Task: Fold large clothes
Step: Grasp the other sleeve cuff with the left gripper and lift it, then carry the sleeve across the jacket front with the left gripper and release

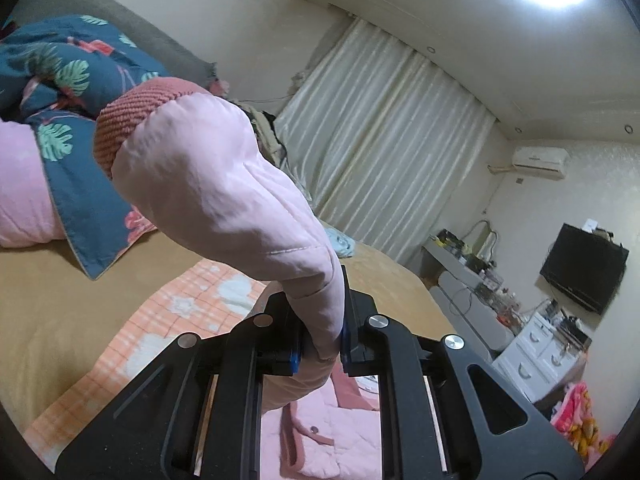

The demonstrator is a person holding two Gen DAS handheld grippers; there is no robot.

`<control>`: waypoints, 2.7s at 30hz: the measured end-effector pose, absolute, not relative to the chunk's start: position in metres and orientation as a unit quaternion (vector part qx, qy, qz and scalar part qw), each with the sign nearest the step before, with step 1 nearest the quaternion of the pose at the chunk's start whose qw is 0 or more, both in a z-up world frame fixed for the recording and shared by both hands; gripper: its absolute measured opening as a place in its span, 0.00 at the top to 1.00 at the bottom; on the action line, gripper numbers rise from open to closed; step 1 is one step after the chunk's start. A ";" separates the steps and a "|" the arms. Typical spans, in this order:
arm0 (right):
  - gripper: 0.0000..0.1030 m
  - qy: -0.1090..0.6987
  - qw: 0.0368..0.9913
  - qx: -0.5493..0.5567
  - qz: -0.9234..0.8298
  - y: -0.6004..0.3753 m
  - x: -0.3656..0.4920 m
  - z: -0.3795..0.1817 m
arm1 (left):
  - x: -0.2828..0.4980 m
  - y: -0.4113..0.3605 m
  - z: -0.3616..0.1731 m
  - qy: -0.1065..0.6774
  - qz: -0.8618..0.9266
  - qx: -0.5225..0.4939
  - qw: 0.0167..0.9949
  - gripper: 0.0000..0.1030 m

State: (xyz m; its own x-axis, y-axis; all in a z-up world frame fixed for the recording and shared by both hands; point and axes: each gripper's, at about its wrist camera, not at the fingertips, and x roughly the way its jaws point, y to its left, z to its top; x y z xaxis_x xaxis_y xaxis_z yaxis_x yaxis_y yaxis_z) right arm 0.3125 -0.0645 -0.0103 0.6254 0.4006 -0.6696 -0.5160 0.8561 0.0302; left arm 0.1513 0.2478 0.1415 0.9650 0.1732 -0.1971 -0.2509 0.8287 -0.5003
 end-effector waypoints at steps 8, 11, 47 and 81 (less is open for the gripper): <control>0.04 0.341 0.902 -0.065 0.256 -0.077 0.325 -0.007 | 0.173 0.211 0.138 0.097 0.065 -0.251 0.961 0.93; 0.04 0.336 0.905 -0.049 0.256 -0.085 0.329 -0.006 | 0.182 0.197 0.133 0.105 0.051 -0.237 0.964 0.93; 0.04 0.318 0.927 0.066 0.185 -0.190 0.362 0.011 | 0.261 0.039 0.032 0.240 -0.102 -0.041 0.964 0.93; 0.04 0.405 0.880 0.135 0.208 -0.199 0.374 -0.024 | 0.249 -0.054 -0.038 0.403 -0.232 0.113 0.878 0.20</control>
